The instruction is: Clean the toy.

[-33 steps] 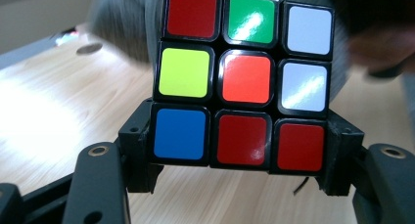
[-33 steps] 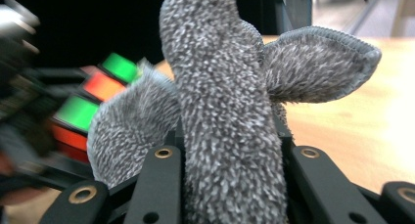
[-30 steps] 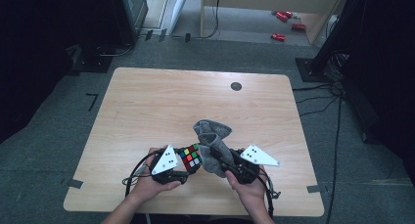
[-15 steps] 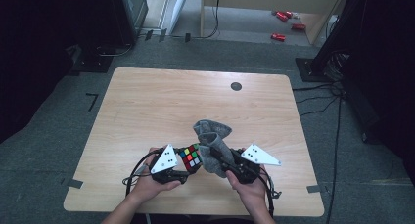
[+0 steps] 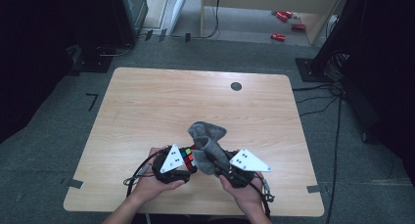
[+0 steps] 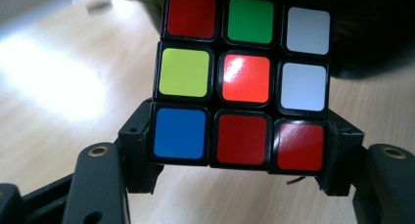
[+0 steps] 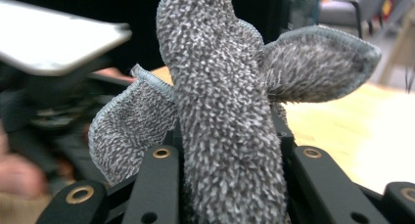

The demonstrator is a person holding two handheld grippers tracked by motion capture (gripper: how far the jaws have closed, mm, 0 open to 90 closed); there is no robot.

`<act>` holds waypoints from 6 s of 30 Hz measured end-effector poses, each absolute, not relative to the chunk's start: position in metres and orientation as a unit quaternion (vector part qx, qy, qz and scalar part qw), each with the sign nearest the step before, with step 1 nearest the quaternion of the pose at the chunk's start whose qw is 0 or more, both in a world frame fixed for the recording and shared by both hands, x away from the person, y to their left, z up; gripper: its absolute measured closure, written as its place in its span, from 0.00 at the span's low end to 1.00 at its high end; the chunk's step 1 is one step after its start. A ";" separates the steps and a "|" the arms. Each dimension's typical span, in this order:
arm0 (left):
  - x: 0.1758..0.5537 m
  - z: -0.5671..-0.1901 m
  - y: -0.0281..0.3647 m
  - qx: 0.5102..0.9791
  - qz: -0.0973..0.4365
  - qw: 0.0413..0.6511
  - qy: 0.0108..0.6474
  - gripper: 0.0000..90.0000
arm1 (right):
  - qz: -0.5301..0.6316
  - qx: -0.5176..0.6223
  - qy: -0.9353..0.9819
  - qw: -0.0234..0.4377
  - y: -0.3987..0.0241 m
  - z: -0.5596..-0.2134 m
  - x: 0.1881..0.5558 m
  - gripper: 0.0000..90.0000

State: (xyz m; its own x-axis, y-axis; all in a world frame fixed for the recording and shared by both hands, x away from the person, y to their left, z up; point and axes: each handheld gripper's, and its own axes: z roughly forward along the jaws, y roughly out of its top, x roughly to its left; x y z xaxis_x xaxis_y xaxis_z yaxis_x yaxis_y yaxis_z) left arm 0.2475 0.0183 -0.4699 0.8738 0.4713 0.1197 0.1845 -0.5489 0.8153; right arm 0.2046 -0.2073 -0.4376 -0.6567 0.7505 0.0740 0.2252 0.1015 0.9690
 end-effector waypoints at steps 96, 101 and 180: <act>0.244 -0.467 0.042 0.792 0.153 0.565 0.174 0.38 | 0.583 0.385 0.691 0.185 -0.225 -0.458 0.217 0.74; 0.251 -0.465 0.050 0.772 0.127 0.586 0.209 0.38 | 0.587 0.382 0.690 0.184 -0.229 -0.456 0.216 0.74; 0.273 -0.464 0.066 0.775 0.094 0.539 0.316 0.37 | 0.502 0.375 0.699 0.345 -0.241 -0.469 0.230 0.17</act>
